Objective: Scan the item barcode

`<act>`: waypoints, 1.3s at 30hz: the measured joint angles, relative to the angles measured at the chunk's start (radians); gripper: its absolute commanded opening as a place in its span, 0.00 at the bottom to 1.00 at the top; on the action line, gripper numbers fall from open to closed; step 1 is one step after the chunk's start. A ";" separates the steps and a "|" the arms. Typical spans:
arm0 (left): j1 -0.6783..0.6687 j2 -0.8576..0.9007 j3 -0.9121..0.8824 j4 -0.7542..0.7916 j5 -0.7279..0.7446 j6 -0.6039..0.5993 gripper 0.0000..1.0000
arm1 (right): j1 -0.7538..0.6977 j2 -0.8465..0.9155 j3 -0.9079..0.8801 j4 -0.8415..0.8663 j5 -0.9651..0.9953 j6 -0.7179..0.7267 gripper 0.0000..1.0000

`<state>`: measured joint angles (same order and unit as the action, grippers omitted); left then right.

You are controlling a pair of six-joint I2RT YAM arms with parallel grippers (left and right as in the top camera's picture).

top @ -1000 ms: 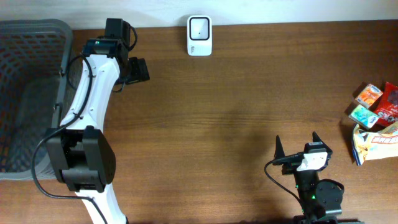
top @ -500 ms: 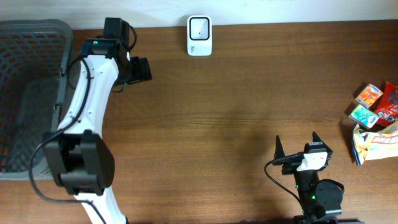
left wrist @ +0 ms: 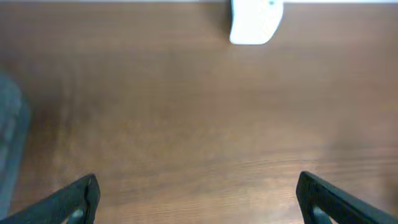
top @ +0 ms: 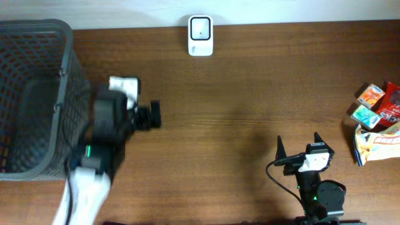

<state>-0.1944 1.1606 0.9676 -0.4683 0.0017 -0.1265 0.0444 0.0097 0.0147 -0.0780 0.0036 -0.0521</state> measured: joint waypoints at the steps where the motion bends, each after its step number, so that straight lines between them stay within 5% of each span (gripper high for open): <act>1: -0.007 -0.169 -0.126 0.038 0.007 0.011 0.99 | 0.000 0.000 0.000 -0.001 0.000 0.000 0.98; 5: -0.008 -0.510 -0.370 0.121 0.014 0.031 0.99 | 0.000 0.000 0.000 0.000 0.000 0.000 0.98; 12: -0.004 -0.701 -0.598 0.149 0.018 0.034 0.99 | 0.000 0.000 0.000 -0.001 0.000 0.000 0.99; 21: 0.031 -0.975 -0.896 0.388 0.030 0.037 0.99 | 0.000 0.000 0.000 -0.001 0.000 0.000 0.98; 31: 0.247 -1.146 -0.953 0.401 0.103 0.037 0.99 | 0.000 0.000 0.000 -0.001 0.000 0.000 0.98; 39: 0.250 -1.146 -0.953 0.389 0.009 0.146 0.99 | 0.000 0.000 0.000 -0.001 0.000 -0.001 0.98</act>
<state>0.0559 0.0147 0.0147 -0.0792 0.0105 0.0200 0.0444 0.0101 0.0147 -0.0788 0.0036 -0.0528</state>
